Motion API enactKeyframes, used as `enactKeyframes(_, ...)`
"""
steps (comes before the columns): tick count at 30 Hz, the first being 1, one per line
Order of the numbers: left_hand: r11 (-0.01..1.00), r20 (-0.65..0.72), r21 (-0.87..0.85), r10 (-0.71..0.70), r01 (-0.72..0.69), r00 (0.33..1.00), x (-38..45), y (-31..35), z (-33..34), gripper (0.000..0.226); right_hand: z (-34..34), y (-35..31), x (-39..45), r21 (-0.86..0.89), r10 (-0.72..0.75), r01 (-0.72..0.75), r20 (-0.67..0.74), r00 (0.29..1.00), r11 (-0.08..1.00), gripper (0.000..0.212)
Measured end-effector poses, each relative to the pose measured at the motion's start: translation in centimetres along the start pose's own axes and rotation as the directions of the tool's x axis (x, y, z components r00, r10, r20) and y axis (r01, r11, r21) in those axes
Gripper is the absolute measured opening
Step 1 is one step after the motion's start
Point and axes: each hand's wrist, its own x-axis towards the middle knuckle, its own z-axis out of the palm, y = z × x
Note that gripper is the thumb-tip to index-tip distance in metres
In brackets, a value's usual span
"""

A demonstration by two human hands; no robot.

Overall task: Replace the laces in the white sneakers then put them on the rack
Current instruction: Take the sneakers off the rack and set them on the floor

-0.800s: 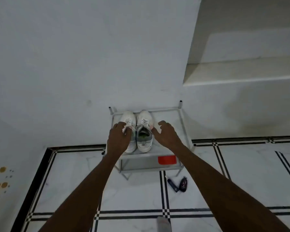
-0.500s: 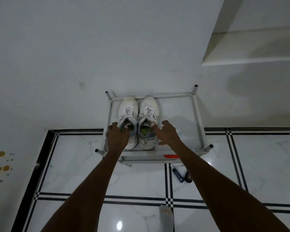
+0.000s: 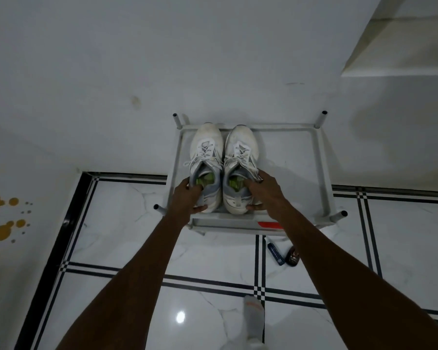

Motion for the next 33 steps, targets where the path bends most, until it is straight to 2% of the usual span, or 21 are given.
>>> enactKeyframes(4, 0.992, -0.007, -0.028, 0.121, -0.121, 0.993, -5.0, -1.2, -1.3, 0.021, 0.1, 1.1, -4.3, -0.023, -0.097, 0.097, 0.022, 0.995, 0.995, 0.043)
enactKeyframes(10, 0.966, 0.003, -0.061, 0.253, -0.252, 0.968, -13.0, -7.8, -6.1, 0.034, 1.7, 6.3, -14.4, -0.008, -0.17, 0.17, 0.013, 0.985, 0.985, 0.041)
enactKeyframes(13, 0.964, -0.008, -0.036, 0.265, -0.265, 0.964, -15.8, -12.9, -8.9, 0.041, 3.2, 11.0, -19.1, -0.004, -0.176, 0.176, 0.025, 0.984, 0.984, 0.044)
enactKeyframes(16, 0.967, -0.012, 0.027, 0.255, -0.255, 0.967, -18.1, -18.0, -11.2, 0.068, 4.5, 16.0, -22.1, -0.014, -0.183, 0.183, 0.011, 0.983, 0.983, 0.056)
enactKeyframes(20, 0.973, -0.033, 0.061, 0.224, -0.222, 0.974, -19.8, -24.6, -13.0, 0.072, 5.4, 22.7, -23.7, -0.042, -0.191, 0.19, -0.015, 0.981, 0.981, 0.056)
enactKeyframes(23, 0.98, -0.004, 0.051, 0.191, -0.191, 0.982, -19.6, -29.4, -13.0, 0.078, 5.4, 27.7, -22.9, -0.054, -0.117, 0.116, -0.02, 0.993, 0.992, 0.061)
enactKeyframes(27, 0.988, -0.025, 0.038, 0.151, -0.15, 0.988, -16.1, -36.3, -11.1, 0.074, 4.9, 34.8, -18.5, -0.033, -0.042, 0.042, 0.003, 0.999, 0.999, 0.062)
enactKeyframes(31, 0.998, -0.043, 0.052, 0.033, -0.03, 0.999, -8.5, -45.4, -7.8, 0.069, 4.8, 43.6, -10.3, -0.085, 0.031, -0.031, 0.002, 1.0, 0.996, 0.065)
enactKeyframes(33, 0.996, -0.048, 0.088, 0.012, -0.008, 0.999, -4.4, -49.6, -6.4, 0.076, 4.8, 47.2, -6.0, -0.115, 0.039, -0.039, 0.004, 0.999, 0.993, 0.064)
